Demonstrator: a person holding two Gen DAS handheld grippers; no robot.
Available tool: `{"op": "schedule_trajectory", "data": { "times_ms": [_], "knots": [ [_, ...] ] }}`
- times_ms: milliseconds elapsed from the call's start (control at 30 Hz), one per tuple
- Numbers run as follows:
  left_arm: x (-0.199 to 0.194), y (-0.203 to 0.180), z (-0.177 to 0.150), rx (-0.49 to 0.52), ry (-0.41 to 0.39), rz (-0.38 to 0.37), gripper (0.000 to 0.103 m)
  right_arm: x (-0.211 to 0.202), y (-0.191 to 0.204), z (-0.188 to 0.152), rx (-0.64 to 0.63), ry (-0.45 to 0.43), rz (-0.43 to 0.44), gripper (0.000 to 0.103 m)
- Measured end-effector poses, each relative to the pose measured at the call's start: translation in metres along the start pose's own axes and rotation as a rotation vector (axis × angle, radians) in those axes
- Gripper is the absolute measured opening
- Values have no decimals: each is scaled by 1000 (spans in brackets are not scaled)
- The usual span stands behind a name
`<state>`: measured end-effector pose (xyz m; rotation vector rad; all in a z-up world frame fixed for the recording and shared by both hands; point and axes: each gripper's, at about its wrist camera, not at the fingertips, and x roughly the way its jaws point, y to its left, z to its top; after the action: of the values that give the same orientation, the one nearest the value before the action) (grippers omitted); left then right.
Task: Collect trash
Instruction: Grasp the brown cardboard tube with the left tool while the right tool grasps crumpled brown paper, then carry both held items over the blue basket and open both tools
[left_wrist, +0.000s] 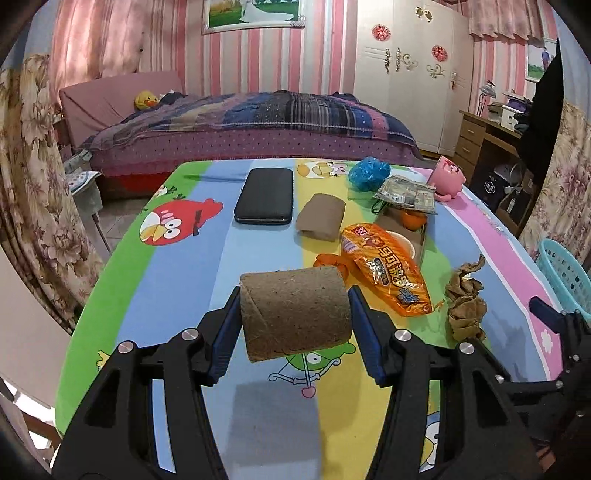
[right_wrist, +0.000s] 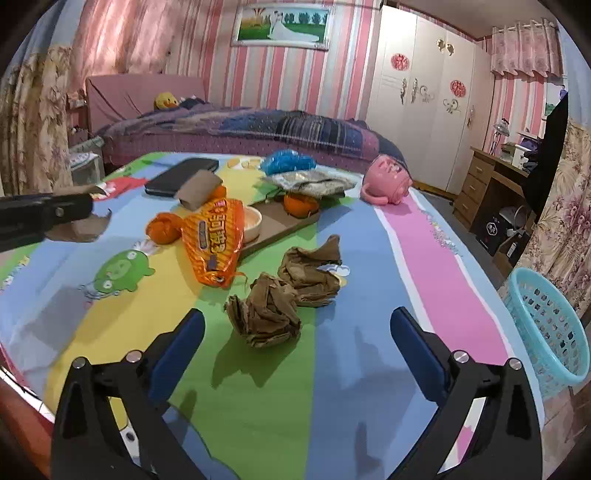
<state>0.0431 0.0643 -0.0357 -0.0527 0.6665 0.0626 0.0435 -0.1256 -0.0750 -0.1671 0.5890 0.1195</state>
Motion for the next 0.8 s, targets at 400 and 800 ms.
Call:
{"op": "schedule_trajectory", "data": {
  "times_ms": [400,800],
  "knots": [
    [-1,-9,-4,19,-13,-12,55,18,3,-6,-18,38,73,41],
    [-20,-60,-7,98,-37,-54,55,-21,-60,6,78,-30,84,41]
  ]
}}
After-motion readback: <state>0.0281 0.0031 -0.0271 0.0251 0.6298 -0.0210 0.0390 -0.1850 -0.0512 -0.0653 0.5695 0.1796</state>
